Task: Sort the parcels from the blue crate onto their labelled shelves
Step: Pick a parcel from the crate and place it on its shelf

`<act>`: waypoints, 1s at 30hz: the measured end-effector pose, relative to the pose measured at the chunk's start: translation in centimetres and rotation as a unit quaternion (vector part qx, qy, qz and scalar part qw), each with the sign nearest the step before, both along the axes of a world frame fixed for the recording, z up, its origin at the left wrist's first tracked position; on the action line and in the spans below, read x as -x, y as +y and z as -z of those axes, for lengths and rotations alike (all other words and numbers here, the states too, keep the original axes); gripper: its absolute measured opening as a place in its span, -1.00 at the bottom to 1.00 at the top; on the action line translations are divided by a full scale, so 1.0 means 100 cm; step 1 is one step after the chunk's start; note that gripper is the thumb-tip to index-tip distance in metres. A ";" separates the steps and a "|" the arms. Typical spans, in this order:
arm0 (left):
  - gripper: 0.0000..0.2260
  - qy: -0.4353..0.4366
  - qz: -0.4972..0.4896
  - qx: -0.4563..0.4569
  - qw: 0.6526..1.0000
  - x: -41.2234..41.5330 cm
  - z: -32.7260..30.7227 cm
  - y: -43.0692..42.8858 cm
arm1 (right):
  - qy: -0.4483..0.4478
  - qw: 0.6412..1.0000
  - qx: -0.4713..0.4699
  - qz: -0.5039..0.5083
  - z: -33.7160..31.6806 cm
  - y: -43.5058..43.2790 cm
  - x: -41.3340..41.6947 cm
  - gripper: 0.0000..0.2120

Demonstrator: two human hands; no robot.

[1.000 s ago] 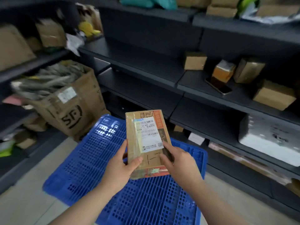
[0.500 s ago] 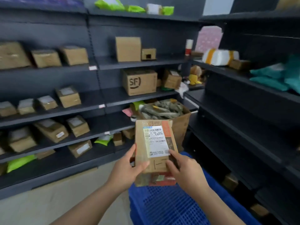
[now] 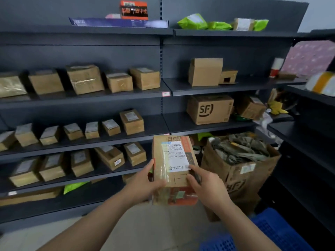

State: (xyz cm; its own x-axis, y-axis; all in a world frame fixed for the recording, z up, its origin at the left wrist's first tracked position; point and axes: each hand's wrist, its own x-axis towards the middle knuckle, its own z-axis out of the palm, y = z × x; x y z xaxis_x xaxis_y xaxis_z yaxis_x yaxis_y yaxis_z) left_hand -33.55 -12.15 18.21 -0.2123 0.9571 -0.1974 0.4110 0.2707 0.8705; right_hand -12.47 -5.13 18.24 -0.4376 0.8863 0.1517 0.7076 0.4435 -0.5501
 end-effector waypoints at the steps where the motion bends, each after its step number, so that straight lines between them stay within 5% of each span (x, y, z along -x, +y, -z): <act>1: -0.12 -0.011 0.000 0.001 1.000 0.012 0.003 0.009 | -0.001 1.000 0.004 0.001 0.002 0.008 0.011 -0.62; 9: 0.06 -0.010 0.010 0.007 1.000 0.074 0.028 0.091 | -0.020 1.000 0.014 0.001 0.017 0.097 0.073 -0.62; 16: -0.35 -0.043 -0.017 -0.010 0.999 0.105 0.032 0.189 | -0.020 1.000 0.013 -0.018 0.030 0.212 0.116 -0.62; 30: -0.36 -0.033 -0.056 -0.007 0.998 0.167 0.079 0.348 | -0.015 0.995 0.066 -0.069 0.086 0.383 0.190 -0.63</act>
